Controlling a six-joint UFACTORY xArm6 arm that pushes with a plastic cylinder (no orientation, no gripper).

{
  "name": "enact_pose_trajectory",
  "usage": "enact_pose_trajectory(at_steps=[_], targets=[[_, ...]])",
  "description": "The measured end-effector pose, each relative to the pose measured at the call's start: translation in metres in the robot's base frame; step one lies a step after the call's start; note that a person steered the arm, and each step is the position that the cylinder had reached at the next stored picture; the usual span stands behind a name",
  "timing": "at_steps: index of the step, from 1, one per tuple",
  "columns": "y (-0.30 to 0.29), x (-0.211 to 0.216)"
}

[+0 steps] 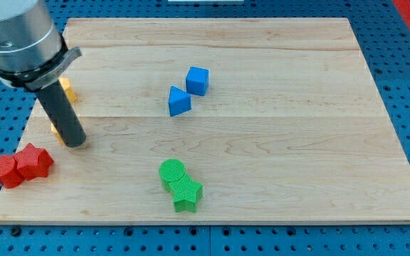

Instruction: Push the yellow heart into the yellow hexagon

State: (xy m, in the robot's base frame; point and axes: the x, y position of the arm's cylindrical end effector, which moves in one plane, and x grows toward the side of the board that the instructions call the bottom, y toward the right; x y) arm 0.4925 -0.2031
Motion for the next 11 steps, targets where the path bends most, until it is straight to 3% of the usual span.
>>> enact_pose_trajectory(at_steps=[1,2,4,6,8,9,11], targets=[[0.022,0.010],[0.007,0.014],[0.002,-0.029],[0.032,-0.018],[-0.024,-0.006],[-0.043,-0.014],[-0.018,-0.059]])
